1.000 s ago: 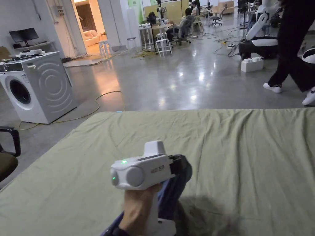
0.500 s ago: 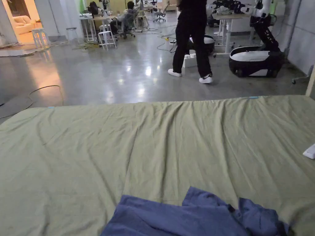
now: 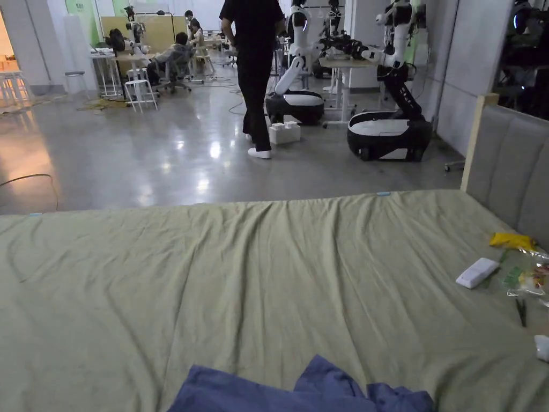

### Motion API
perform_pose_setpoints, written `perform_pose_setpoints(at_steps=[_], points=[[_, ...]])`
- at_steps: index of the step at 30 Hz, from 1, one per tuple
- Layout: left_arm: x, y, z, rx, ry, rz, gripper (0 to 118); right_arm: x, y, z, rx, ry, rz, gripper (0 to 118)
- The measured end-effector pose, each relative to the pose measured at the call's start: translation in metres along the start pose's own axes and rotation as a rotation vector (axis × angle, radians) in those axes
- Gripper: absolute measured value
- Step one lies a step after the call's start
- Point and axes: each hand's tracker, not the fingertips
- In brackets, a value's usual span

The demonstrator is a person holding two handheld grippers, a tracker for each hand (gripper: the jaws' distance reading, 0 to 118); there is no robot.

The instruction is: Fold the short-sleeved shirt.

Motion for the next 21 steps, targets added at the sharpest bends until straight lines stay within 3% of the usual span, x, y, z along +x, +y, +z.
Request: perform_pose_setpoints(at_steps=[7,9,11,13,17,21], points=[[-0.007,0.02,0.155,0.325,0.412,-0.256,81,-0.029,0.036,-0.006,0.143,0.092,0.003,0],[-0.006,0.016,0.179,0.353,0.547,-0.277,81,-0.037,0.045,-0.005,0.169,0.11,0.012,0],[-0.008,0.012,0.2,0.364,0.592,-0.229,78,-0.044,0.053,-0.002,0.189,0.119,0.024,0],[-0.006,0.007,0.217,0.376,0.571,-0.198,67,-0.048,0.057,0.001,0.203,0.134,0.031,0],[-0.003,-0.009,0.237,0.312,0.58,-0.202,5,-0.053,0.054,0.004,0.219,0.16,0.019,0],[-0.002,-0.02,0.249,0.305,0.579,-0.091,0,-0.059,0.044,-0.001,0.161,0.156,0.033,0]])
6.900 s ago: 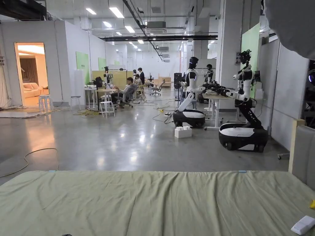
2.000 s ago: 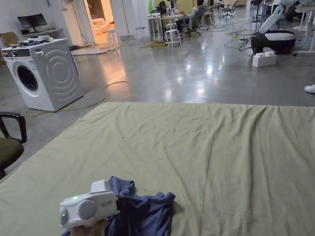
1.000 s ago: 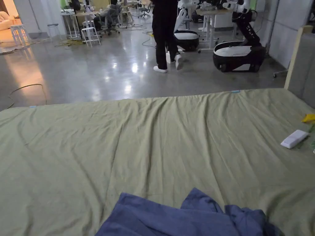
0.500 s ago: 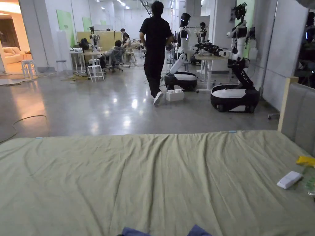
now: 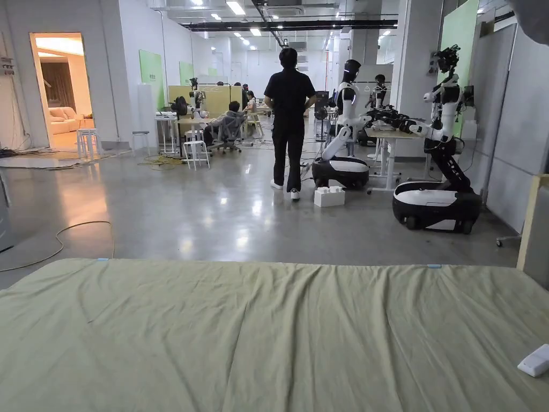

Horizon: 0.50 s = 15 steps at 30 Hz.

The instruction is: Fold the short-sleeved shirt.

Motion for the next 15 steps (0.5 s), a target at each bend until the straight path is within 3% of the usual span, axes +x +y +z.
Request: perform_pose_setpoints(at_steps=[3,15], points=[[-0.013,0.004,0.004,0.043,-0.071,0.15,0,-0.002,0.002,0.001,0.006,0.006,0.021,0],[-0.008,0.005,-0.013,0.012,-0.068,0.081,0,0.001,0.004,0.001,0.016,-0.004,0.005,0]])
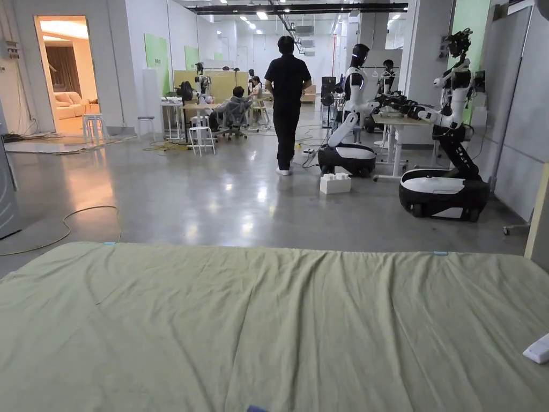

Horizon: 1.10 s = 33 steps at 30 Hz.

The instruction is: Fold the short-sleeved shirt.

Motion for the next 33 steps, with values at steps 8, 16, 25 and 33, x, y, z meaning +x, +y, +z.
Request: perform_pose_setpoints(at_steps=[8,16,25,33], points=[[-0.009,0.002,-0.074,-0.167,-0.061,0.009,0,0.01,-0.017,-0.007,-0.053,-0.013,0.001,0],[-0.039,-0.051,-0.294,-0.547,-0.112,0.003,82,0.05,-0.055,-0.014,-0.172,-0.086,-0.088,0],[-0.069,-0.109,-0.482,-0.768,-0.052,-0.006,82,0.093,-0.081,-0.025,-0.289,-0.219,-0.125,0],[-0.048,-0.136,-0.498,-0.865,-0.048,-0.142,62,0.103,-0.09,-0.036,-0.329,-0.259,-0.162,0]])
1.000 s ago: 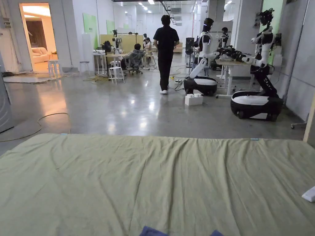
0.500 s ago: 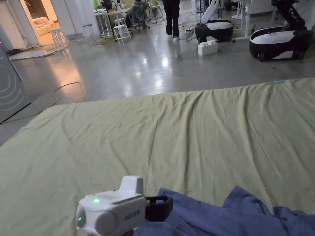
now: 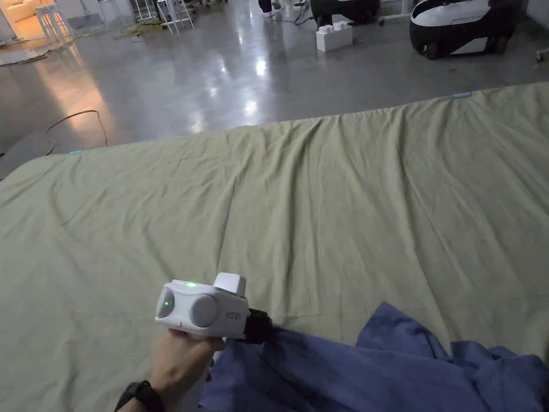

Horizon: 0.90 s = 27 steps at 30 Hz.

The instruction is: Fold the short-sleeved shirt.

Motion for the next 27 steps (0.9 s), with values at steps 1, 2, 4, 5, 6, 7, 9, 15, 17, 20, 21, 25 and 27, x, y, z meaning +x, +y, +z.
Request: perform_pose_setpoints(at_steps=[1,2,4,5,6,7,9,15,17,20,21,25,27], points=[[0.006,-0.001,0.004,0.011,0.023,-0.043,47,0.0,0.0,-0.001,-0.002,0.0,0.001,0],[0.015,-0.002,0.007,0.015,0.056,-0.081,15,0.0,0.0,-0.002,-0.004,0.002,0.0,0],[0.025,-0.006,0.003,-0.019,0.074,-0.135,7,0.0,0.001,-0.005,-0.007,0.011,-0.015,0],[0.024,-0.006,-0.001,-0.031,0.08,-0.154,7,0.0,0.002,-0.006,-0.008,0.018,-0.023,0],[0.022,-0.005,-0.001,-0.025,0.07,-0.108,7,-0.002,0.005,-0.007,-0.008,0.022,-0.024,0],[0.016,-0.004,0.0,-0.03,0.056,-0.073,7,-0.003,0.009,-0.007,-0.004,0.024,-0.022,0],[0.01,-0.008,0.004,-0.012,0.041,-0.03,6,-0.003,0.017,-0.011,0.011,0.036,0.003,0],[0.003,-0.014,0.028,0.019,0.046,-0.006,5,0.006,0.062,-0.068,-0.067,0.033,0.209,15],[-0.001,-0.018,0.03,-0.007,0.04,0.023,5,0.016,0.078,-0.103,-0.145,0.044,0.179,63],[0.001,-0.032,0.014,-0.088,0.028,0.046,5,0.03,0.092,-0.161,-0.227,0.062,0.076,76],[0.001,-0.032,0.014,-0.055,0.031,0.063,5,0.034,0.098,-0.181,-0.269,0.057,0.038,76],[0.018,-0.028,0.013,-0.081,0.086,-0.031,5,0.05,0.11,-0.25,-0.391,0.067,-0.141,76],[0.025,-0.026,0.012,-0.095,0.113,-0.096,5,0.052,0.109,-0.27,-0.445,0.061,-0.19,76]])
